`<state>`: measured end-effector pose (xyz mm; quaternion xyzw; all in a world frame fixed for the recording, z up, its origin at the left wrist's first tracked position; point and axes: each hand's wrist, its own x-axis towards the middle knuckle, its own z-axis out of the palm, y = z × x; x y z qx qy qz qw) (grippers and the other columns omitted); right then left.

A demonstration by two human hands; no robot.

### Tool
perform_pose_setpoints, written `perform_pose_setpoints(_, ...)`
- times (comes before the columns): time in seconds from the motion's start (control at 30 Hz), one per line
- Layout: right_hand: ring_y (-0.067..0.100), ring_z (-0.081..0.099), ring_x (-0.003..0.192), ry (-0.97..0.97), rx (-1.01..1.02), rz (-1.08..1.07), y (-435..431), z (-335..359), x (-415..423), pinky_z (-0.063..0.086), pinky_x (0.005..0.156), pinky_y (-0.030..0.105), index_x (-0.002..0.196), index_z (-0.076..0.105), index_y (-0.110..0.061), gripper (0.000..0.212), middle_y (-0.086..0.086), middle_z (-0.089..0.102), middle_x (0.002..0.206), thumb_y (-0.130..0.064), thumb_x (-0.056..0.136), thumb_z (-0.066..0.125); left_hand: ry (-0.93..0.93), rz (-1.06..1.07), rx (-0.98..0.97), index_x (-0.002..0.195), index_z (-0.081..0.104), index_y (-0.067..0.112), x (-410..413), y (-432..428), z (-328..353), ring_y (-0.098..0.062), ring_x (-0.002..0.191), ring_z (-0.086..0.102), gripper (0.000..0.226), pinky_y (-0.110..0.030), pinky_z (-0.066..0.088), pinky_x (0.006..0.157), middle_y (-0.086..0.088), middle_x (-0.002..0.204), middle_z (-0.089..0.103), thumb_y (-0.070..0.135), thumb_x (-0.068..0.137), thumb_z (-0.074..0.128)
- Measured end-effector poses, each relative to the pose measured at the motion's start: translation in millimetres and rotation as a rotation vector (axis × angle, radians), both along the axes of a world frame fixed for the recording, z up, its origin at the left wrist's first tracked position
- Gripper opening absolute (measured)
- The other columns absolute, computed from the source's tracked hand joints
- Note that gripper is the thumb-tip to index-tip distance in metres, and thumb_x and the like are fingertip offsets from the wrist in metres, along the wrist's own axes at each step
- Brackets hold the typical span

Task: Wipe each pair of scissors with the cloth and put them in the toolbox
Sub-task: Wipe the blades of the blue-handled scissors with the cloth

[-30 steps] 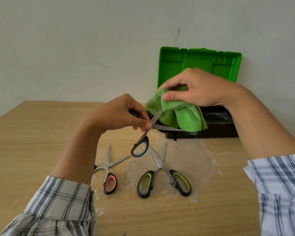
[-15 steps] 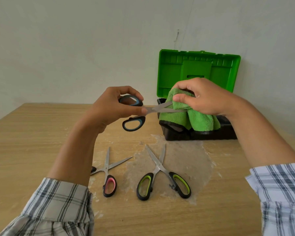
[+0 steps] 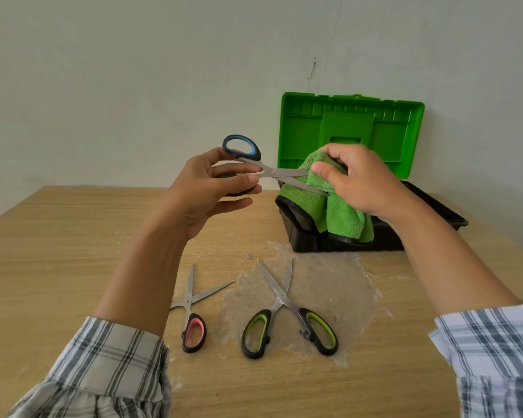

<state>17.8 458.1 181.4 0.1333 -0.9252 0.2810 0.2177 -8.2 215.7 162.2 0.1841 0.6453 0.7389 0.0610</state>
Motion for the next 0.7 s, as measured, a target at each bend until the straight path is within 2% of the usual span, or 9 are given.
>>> perform_pose_setpoints(0.13, 0.032, 0.067, 0.091, -0.005, -0.025, 0.019, -4.7, -4.0, 1.4, 0.053, 0.088, 0.050, 0.101, 0.067, -0.020, 0.014, 0.011, 0.071, 0.093, -0.029, 0.100, 0.058, -0.006, 0.060, -0.012, 0.106, 0.068, 0.014, 0.0, 3.0, -0.2, -0.017, 0.081, 0.074, 0.030, -0.022, 0.056, 0.064, -0.006, 0.091, 0.077, 0.010, 0.077, 0.078)
perform_pose_setpoints(0.3, 0.009, 0.067, 0.092, -0.007, -0.034, 0.051, -8.5, -0.7, 4.0, 0.054, 0.090, 0.040, 0.105, 0.068, -0.024, 0.011, -0.011, 0.071, 0.093, -0.026, 0.098, 0.061, 0.008, 0.102, -0.076, 0.099, 0.074, 0.014, -0.9, 4.5, -2.6, -0.010, 0.071, 0.070, 0.022, -0.020, 0.052, 0.058, -0.006, 0.091, 0.077, 0.017, 0.078, 0.079)
perform_pose_setpoints(0.5, 0.010, 0.066, 0.108, -0.054, -0.050, 0.064, -6.8, 2.4, 2.6, 0.050, 0.103, 0.042, 0.120, 0.069, -0.018, 0.028, -0.007, 0.072, 0.112, -0.028, 0.094, 0.065, 0.046, 0.119, -0.154, 0.097, 0.075, 0.017, -1.3, 5.1, -3.5, -0.005, 0.068, 0.066, 0.016, -0.018, 0.049, 0.056, 0.000, 0.087, 0.078, 0.024, 0.083, 0.075)
perform_pose_setpoints(0.57, 0.010, 0.067, 0.109, -0.111, -0.116, 0.065, -1.5, 5.0, 2.2, 0.050, 0.104, 0.038, 0.120, 0.069, -0.020, 0.027, -0.008, 0.072, 0.113, -0.027, 0.094, 0.065, 0.057, 0.123, -0.166, 0.098, 0.075, 0.017, -1.7, 3.4, -3.4, -0.004, 0.069, 0.066, 0.016, -0.017, 0.048, 0.057, 0.000, 0.088, 0.078, 0.025, 0.084, 0.073)
perform_pose_setpoints(0.63, 0.009, 0.069, 0.106, -0.154, -0.259, 0.056, 8.7, 8.8, 0.7, 0.053, 0.100, 0.033, 0.111, 0.071, -0.026, 0.017, -0.012, 0.073, 0.106, -0.025, 0.095, 0.064, 0.066, 0.113, -0.183, 0.099, 0.075, 0.017, -1.7, 0.9, -2.8, -0.004, 0.071, 0.066, 0.017, -0.016, 0.048, 0.057, 0.000, 0.089, 0.078, 0.026, 0.086, 0.072)
perform_pose_setpoints(0.7, 0.011, 0.069, 0.107, -0.123, -0.369, 0.011, 20.1, 15.5, -1.1, 0.052, 0.102, 0.037, 0.115, 0.070, -0.022, 0.021, -0.011, 0.073, 0.106, -0.024, 0.095, 0.064, 0.070, 0.098, -0.196, 0.101, 0.074, 0.016, -1.4, -1.0, -1.8, -0.004, 0.071, 0.065, 0.018, -0.016, 0.048, 0.057, -0.001, 0.090, 0.078, 0.026, 0.087, 0.070)
